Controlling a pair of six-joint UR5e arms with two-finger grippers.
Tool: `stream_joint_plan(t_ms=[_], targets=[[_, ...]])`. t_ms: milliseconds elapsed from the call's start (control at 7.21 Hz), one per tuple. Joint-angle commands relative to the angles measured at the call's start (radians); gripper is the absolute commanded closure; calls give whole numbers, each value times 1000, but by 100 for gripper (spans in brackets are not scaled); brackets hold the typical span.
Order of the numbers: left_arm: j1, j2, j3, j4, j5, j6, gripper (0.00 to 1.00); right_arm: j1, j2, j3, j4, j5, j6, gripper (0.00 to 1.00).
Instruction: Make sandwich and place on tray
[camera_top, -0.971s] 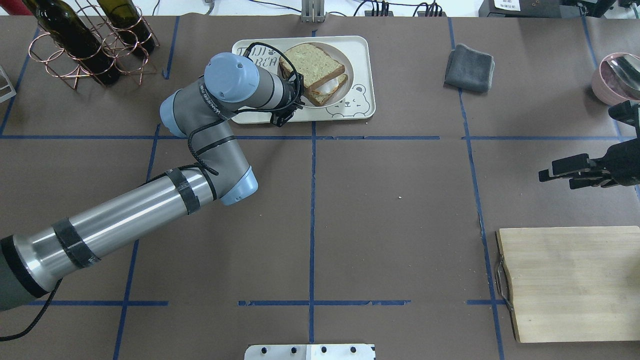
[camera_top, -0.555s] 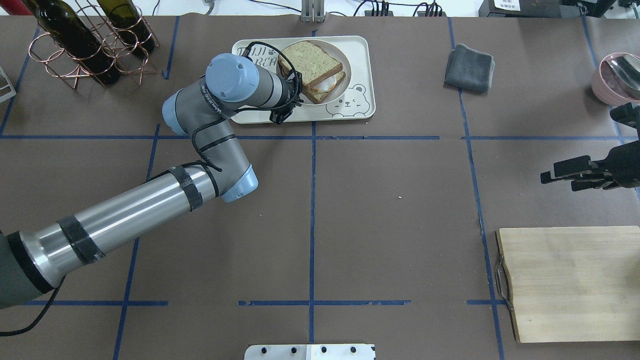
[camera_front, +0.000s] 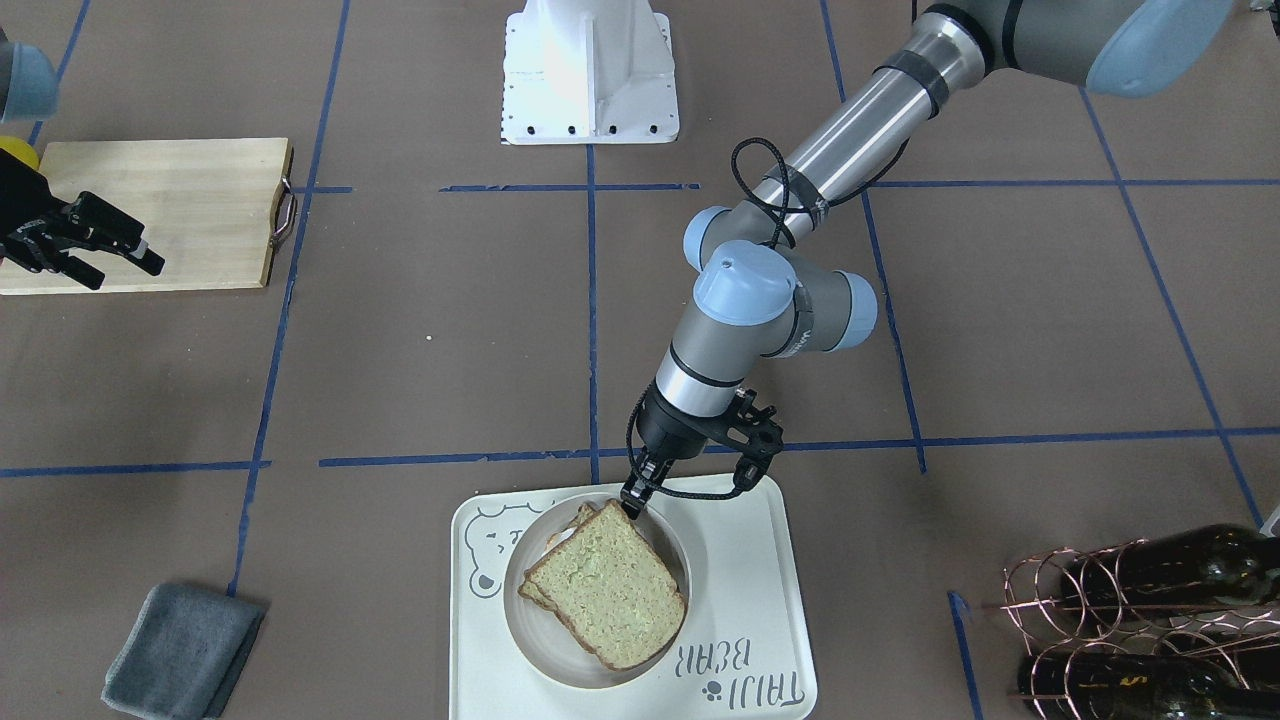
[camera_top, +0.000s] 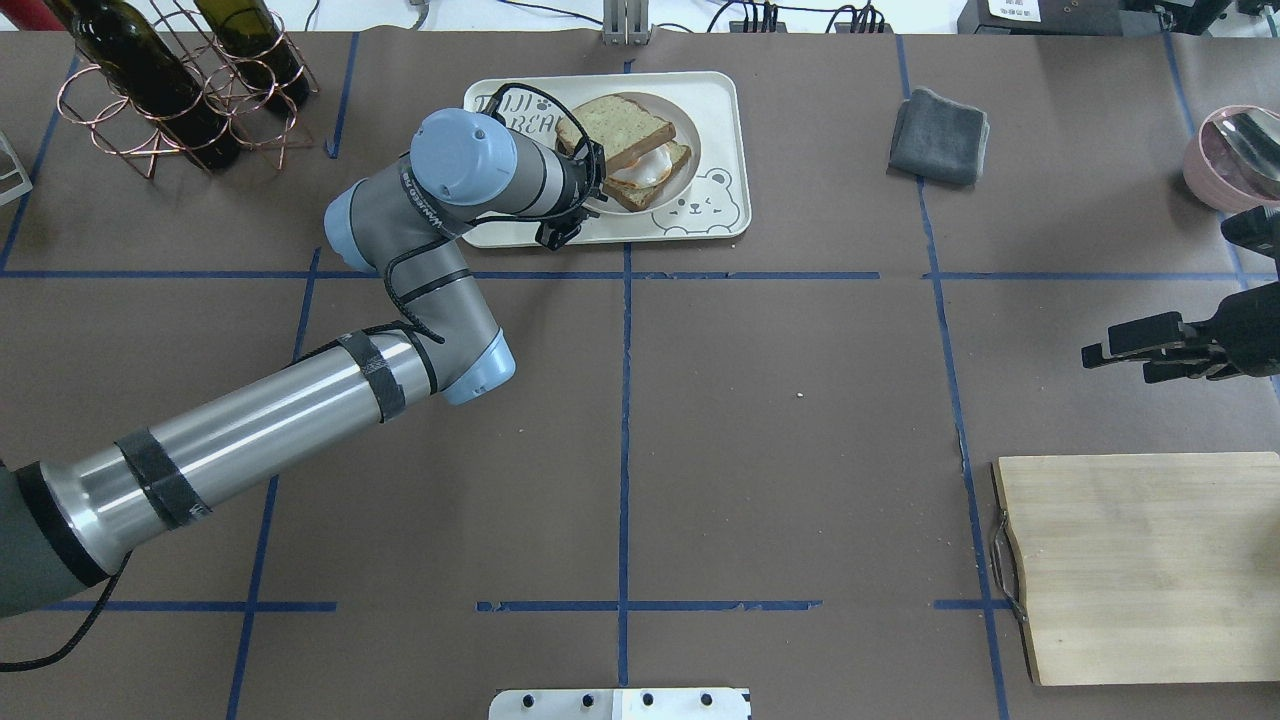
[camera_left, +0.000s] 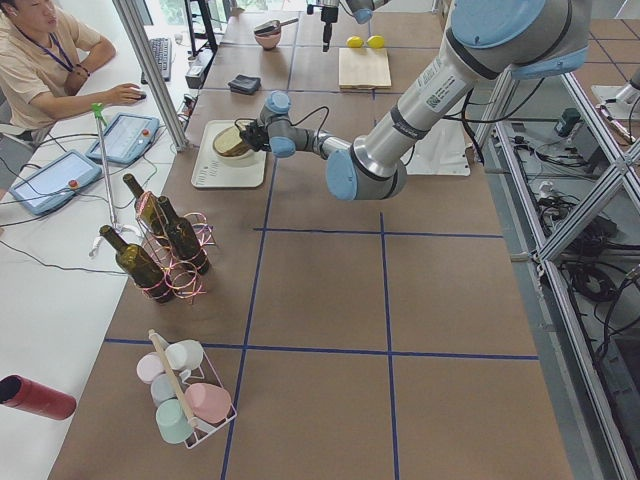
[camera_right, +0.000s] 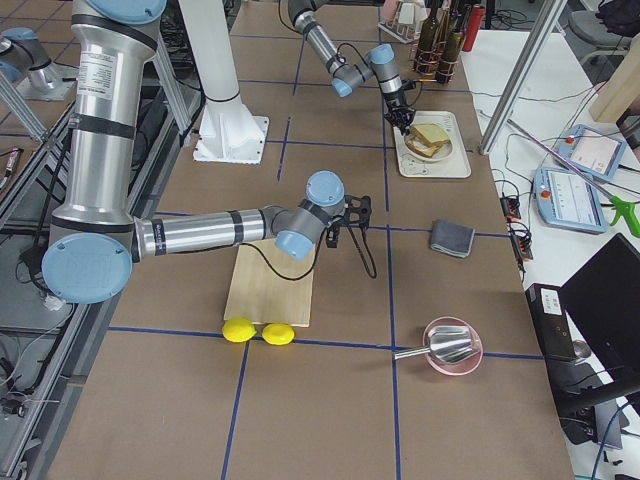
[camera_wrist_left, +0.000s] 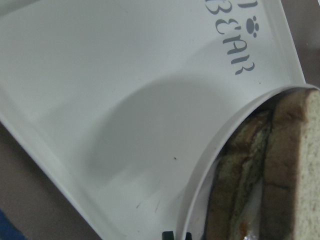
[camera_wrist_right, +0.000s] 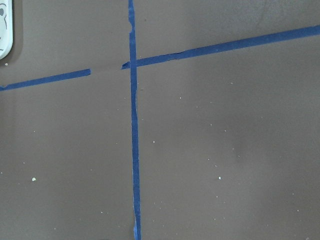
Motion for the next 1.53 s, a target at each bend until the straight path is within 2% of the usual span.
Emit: stream_joint_plan(t_ms=[0,139,416,555,694,832,971,1110,1387], targets=[[0,4,-25,3,-1,14,71,1,2,1,0,0,0,0],[0,29,-69,7,-3,46,72,0,3,-1,0,0,0,0],[-1,154,-272,57,-10,54,72,1,2,-1,0,2,0,0],[0,202,-389,118,-35,60,72,3,2,-1,-2,2,0,0],[-3,306,-543,131,-115,180,71,30,-1,-3,-5,2,-2,0],[-6,439,-697,134,-159,337,59,76,-1,-12,-11,18,-29,0],[-12,566,-815,132,-167,529,11,143,-1,-38,-34,56,-117,0],[-37,684,-886,132,-171,658,0,220,-1,-61,-99,105,-237,0],[-200,881,-916,132,-310,1039,0,332,3,-65,-286,112,-499,0]])
